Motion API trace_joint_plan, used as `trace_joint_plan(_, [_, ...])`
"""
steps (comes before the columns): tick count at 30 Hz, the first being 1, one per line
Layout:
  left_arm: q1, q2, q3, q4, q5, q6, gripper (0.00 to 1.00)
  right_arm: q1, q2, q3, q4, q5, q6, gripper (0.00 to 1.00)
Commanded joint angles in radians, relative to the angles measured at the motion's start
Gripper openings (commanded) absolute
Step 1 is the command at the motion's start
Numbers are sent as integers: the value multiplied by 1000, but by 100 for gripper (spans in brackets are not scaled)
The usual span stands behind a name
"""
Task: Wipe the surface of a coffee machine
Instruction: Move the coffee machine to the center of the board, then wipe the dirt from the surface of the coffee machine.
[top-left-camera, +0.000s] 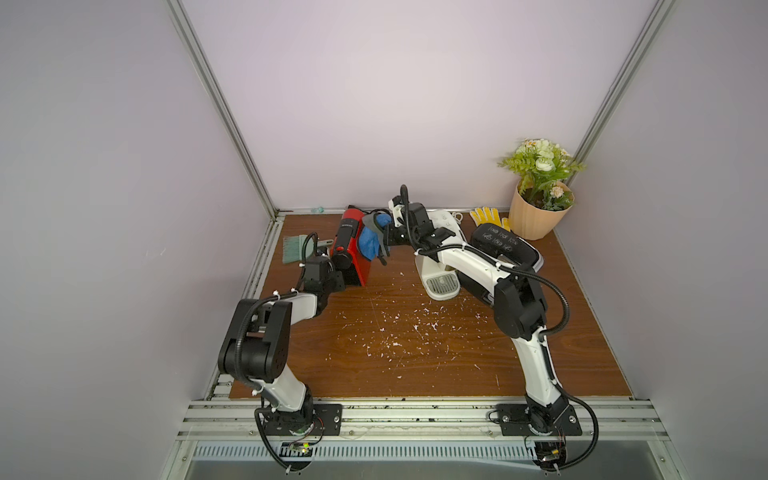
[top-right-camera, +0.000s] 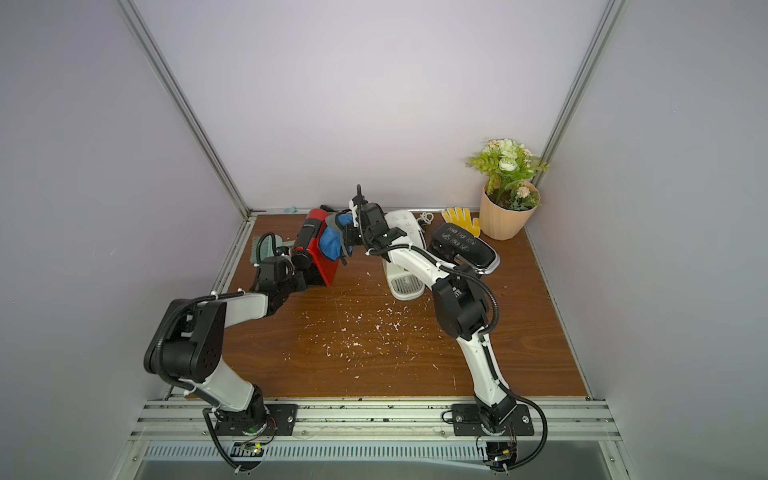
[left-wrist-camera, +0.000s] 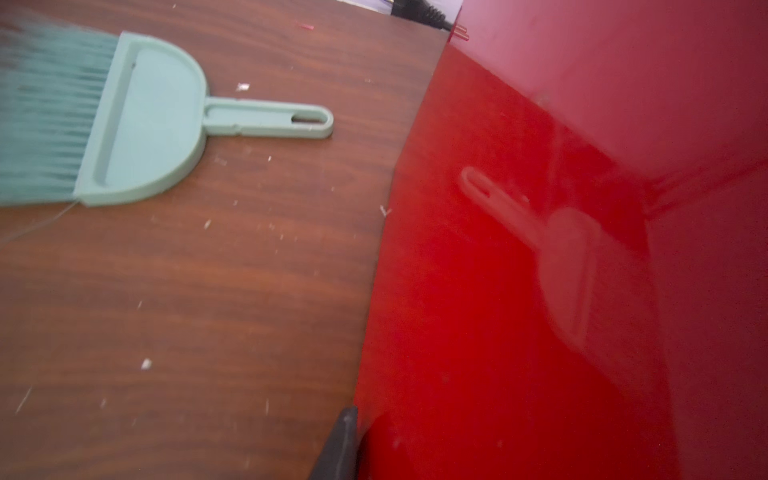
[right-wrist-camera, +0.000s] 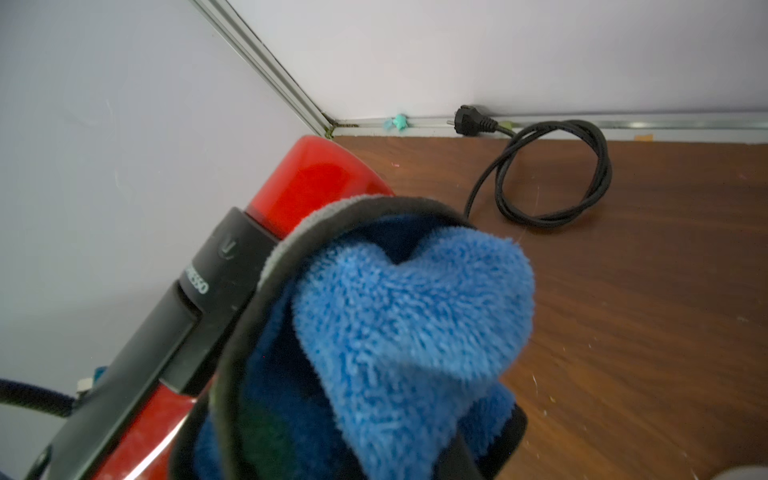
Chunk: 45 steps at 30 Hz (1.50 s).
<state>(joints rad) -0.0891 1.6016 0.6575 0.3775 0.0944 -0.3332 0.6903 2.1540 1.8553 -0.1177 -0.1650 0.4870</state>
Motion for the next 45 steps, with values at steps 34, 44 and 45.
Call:
trace_joint_plan(34, [-24,-367,-268,-232,172,-108,0,159,155,37,217,7,33,5])
trace_joint_plan(44, [-30,-332,-284,-173,195,-137,0,197,-172,-333,471,-67,129,6])
trace_joint_plan(45, [-34,-330,-280,-174,193,-138,0,203,-195,-355,481,-67,133,6])
